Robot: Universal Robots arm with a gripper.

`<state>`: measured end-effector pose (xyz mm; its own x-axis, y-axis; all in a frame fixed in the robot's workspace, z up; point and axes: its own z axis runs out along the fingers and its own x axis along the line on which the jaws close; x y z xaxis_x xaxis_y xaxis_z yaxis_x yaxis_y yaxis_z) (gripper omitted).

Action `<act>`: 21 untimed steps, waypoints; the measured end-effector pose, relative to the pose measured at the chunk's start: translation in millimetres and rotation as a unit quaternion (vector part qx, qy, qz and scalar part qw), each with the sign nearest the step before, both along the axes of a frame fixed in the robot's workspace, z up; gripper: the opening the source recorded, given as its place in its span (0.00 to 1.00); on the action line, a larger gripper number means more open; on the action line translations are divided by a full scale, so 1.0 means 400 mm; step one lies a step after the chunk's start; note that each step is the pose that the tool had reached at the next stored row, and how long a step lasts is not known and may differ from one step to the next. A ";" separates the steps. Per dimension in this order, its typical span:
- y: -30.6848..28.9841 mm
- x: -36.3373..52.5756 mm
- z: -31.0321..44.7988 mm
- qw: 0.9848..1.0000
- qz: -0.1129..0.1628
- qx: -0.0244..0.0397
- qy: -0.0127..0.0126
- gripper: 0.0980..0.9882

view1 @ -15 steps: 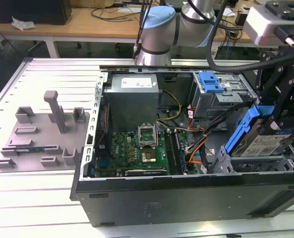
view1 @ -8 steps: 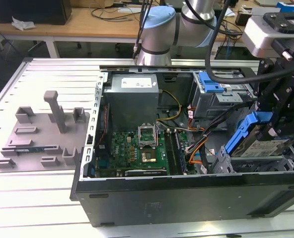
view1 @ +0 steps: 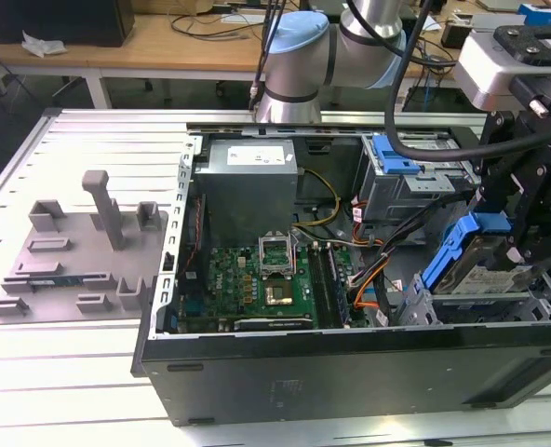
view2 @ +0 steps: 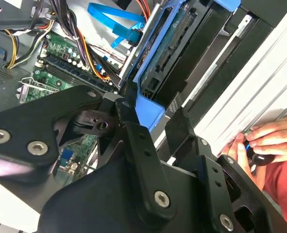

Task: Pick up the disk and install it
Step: 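Insert the disk into the insertion slot, then insert the first disk wire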

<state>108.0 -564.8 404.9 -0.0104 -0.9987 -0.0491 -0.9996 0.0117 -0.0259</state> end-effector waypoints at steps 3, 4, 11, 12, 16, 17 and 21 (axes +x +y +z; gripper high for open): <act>0.000 0.000 0.000 1.000 0.000 0.000 0.000 0.46; 0.000 0.000 0.000 1.000 0.000 0.001 0.000 0.46; 0.000 -0.001 0.000 1.000 0.000 0.002 -0.001 0.54; 0.000 -0.001 0.000 1.000 0.000 0.002 -0.001 0.54; 0.000 -0.001 0.000 1.000 0.001 0.002 -0.001 0.54; 0.000 -0.001 0.000 1.000 0.001 0.002 -0.001 0.54; 0.000 -0.001 0.000 1.000 0.001 0.002 -0.001 0.54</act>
